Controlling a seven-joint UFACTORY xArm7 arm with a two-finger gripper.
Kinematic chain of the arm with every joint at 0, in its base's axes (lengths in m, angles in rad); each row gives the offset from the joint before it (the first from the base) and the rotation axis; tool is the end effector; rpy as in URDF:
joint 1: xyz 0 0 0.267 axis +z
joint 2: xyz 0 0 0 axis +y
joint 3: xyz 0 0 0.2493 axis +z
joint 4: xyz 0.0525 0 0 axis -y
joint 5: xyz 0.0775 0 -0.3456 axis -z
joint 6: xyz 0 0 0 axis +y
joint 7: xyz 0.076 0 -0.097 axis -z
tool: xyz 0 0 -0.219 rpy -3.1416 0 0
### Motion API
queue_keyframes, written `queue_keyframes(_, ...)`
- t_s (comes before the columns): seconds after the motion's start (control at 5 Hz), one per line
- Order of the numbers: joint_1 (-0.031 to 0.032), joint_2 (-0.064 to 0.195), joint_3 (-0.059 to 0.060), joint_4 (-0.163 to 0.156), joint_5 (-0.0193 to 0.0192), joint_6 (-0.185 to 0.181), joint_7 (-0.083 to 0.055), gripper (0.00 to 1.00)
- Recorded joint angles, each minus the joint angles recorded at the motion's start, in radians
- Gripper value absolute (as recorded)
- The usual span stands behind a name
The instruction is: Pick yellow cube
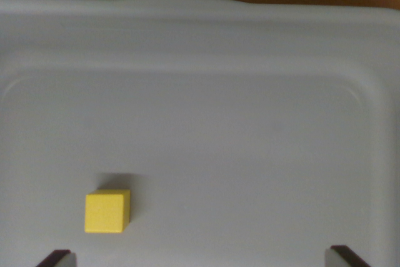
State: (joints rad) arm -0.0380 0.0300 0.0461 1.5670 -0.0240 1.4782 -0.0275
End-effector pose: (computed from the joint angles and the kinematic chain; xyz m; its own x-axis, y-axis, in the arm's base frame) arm 0.5025 -0.0033 0.2695 0.9976 0.0377 0.0581 0.0363 -0.9990 0.0242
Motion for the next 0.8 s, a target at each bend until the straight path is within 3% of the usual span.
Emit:
queue_keyframes(0.6, 0.004, 0.012, 0.003, -0.021, -0.0004, -0.027, 0.006, 0.0)
queue_keyframes(0.8, 0.0088, 0.026, 0.007, -0.046, -0.0009, -0.061, 0.014, 0.0)
